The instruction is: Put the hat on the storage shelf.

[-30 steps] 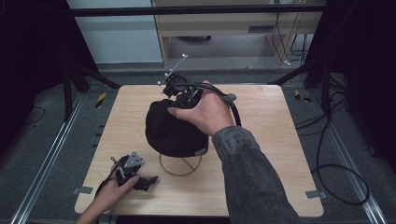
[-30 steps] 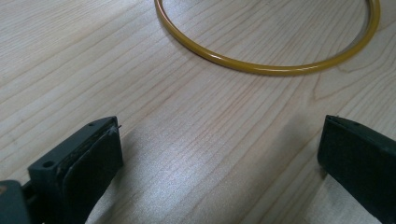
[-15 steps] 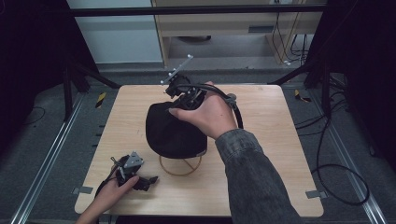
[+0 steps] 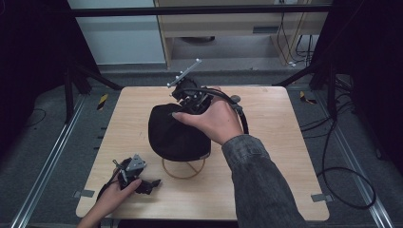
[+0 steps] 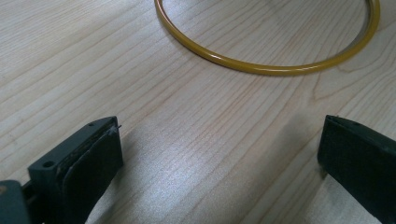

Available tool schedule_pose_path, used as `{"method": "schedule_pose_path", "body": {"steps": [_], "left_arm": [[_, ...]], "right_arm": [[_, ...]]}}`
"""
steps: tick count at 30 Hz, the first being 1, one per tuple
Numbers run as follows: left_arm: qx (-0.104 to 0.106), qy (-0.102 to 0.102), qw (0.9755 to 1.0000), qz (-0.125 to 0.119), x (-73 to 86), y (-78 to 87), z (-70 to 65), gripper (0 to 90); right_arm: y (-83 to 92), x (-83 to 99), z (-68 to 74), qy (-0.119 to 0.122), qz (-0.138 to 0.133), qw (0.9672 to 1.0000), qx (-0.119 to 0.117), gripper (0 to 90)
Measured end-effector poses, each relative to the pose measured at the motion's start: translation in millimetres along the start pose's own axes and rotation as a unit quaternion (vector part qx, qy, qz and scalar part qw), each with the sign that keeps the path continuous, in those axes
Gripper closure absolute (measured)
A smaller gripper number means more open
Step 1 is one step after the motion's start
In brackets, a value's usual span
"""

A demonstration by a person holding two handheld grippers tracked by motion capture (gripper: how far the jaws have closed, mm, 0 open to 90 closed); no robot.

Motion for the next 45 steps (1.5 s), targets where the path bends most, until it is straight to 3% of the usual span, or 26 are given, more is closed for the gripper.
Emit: {"method": "schedule_pose_path", "body": {"steps": [12,16,24,28,45], "left_arm": [[0.000,0.000,1.0000,0.000,0.0,0.0,0.0,0.0],[0.000,0.000,1.0000,0.000,0.0,0.0,0.0,0.0],[0.000,0.000,1.0000,0.000,0.0,0.0,0.0,0.0],[0.000,0.000,1.0000,0.000,0.0,-0.1,0.0,0.0],[0.000,0.000,1.0000,0.000,0.0,0.0,0.0,0.0]], "right_arm": [[-0.8,10.6,-6.4,-0.030,-0.005,0.9994,0.015,20.3],[0.6,13.7,-8.2,-0.025,-0.007,0.9994,0.021,12.2],[9.4,17.2,-10.6,-0.021,-0.028,0.9989,0.030,6.3],[11.8,25.5,-15.1,-0.010,-0.032,0.9983,0.047,6.0],[27.8,66.6,-38.4,-0.034,-0.040,0.9959,0.074,6.2]]}}
Point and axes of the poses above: each handheld gripper's, and its own axes: y roughly backward along the jaws, x roughly out of its underside, z roughly to its left, the point moved 8 cm from there along -y, roughly forward along the jaws, and after that the axes turned 13 degrees about x, right-handed, at the moved point
